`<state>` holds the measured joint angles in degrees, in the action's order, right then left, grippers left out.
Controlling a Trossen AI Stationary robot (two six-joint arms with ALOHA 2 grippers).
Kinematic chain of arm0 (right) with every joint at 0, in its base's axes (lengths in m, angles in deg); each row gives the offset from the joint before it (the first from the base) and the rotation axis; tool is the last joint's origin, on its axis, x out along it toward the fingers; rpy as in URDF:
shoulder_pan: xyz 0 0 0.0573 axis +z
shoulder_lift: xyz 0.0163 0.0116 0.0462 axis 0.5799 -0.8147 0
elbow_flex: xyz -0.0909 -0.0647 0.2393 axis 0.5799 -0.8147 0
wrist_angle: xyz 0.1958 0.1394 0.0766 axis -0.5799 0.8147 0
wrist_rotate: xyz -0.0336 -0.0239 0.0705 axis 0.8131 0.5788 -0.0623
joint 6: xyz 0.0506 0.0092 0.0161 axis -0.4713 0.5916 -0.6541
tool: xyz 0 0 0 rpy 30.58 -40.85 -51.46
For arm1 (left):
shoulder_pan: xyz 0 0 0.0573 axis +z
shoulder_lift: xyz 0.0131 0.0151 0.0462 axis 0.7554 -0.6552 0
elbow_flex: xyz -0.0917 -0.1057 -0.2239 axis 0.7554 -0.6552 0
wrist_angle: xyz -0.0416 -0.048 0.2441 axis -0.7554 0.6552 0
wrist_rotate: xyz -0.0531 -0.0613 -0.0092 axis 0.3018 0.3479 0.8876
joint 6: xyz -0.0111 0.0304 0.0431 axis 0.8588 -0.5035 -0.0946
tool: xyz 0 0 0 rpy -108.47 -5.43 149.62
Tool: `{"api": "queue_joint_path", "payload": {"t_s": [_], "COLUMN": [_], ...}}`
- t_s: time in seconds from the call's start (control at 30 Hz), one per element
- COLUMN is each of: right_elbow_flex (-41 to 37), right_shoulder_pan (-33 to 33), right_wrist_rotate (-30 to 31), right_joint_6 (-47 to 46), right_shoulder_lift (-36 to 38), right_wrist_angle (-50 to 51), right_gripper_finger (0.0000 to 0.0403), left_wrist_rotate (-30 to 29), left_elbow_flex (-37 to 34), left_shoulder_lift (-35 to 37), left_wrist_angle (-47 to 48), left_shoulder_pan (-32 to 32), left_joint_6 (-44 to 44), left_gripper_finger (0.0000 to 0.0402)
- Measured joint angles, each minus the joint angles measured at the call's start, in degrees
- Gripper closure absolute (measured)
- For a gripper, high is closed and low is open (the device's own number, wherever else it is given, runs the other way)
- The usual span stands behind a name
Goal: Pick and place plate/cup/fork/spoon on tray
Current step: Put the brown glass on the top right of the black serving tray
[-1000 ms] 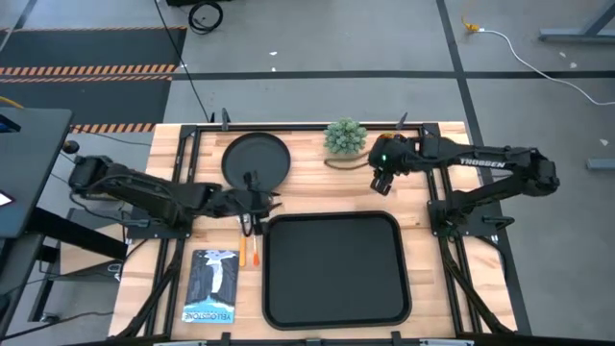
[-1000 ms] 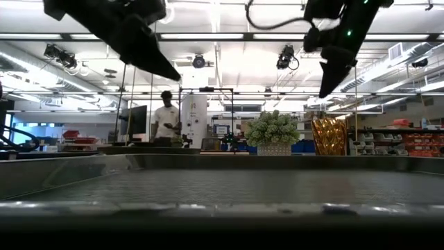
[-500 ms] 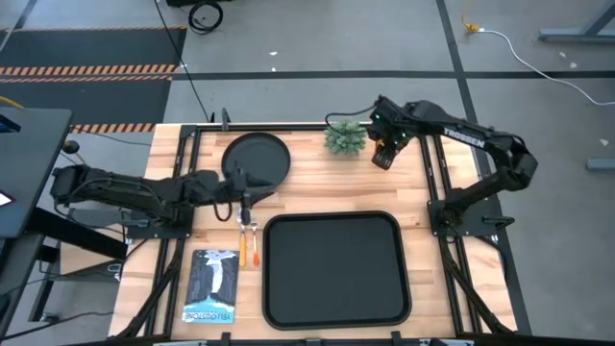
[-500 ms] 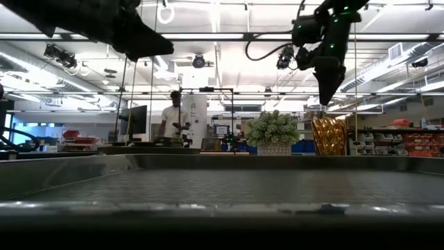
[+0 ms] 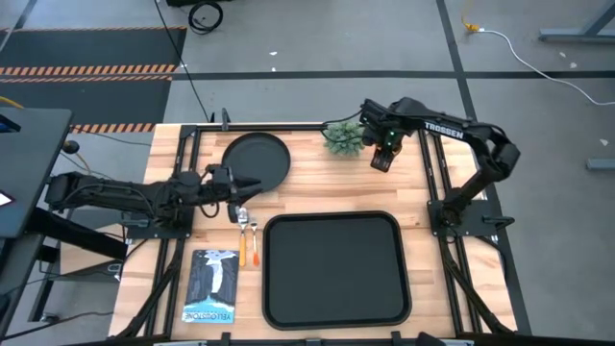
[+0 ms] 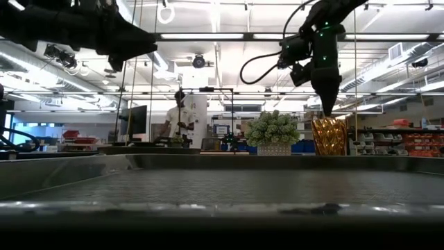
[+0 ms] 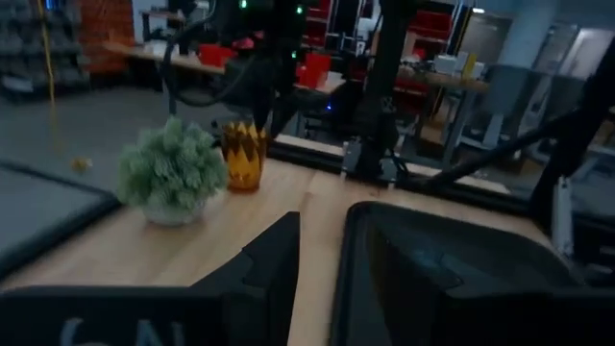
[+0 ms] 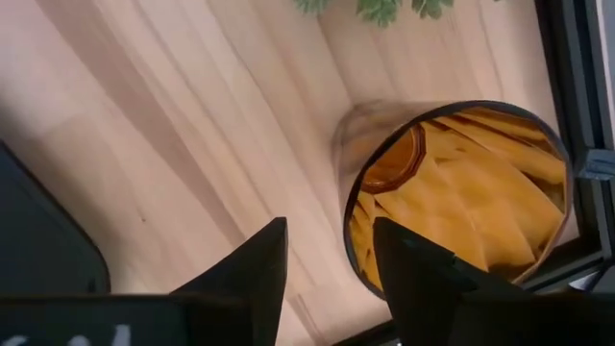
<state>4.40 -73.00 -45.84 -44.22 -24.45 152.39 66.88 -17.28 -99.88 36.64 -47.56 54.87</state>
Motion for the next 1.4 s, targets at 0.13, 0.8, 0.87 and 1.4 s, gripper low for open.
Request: {"api": "queue_joint_path", "payload": {"t_s": [0.13,0.8,0.87,1.4], "right_elbow_flex": [0.0,-0.5,-0.5,-0.3], "right_shoulder_pan": [-0.1,-1.7,-1.7,-1.5], "right_wrist_rotate": [0.2,0.6,0.7,2.8], "right_joint_6": [0.4,2.8,2.8,3.2], "right_shoulder_lift": [-0.9,-3.3,-3.3,-3.3], "right_wrist_angle": [-0.6,-4.2,-4.2,-1.6], "right_gripper_finger": [0.0254,0.0345,0.0357,0.0389], "left_wrist_rotate": [0.0,0.0,0.0,0.0], "left_elbow_flex": [-0.1,-0.1,-0.1,-0.1], "left_shoulder_lift": [-0.6,-0.6,-0.6,-0.6], "left_wrist_angle": [0.6,1.0,1.1,1.2], "left_shoulder_pan": [-0.8,-1.7,-1.7,-1.7], "left_joint_6": [1.8,2.2,2.2,2.2], "left_gripper_finger": [0.0271,0.0271,0.0271,0.0271]}}
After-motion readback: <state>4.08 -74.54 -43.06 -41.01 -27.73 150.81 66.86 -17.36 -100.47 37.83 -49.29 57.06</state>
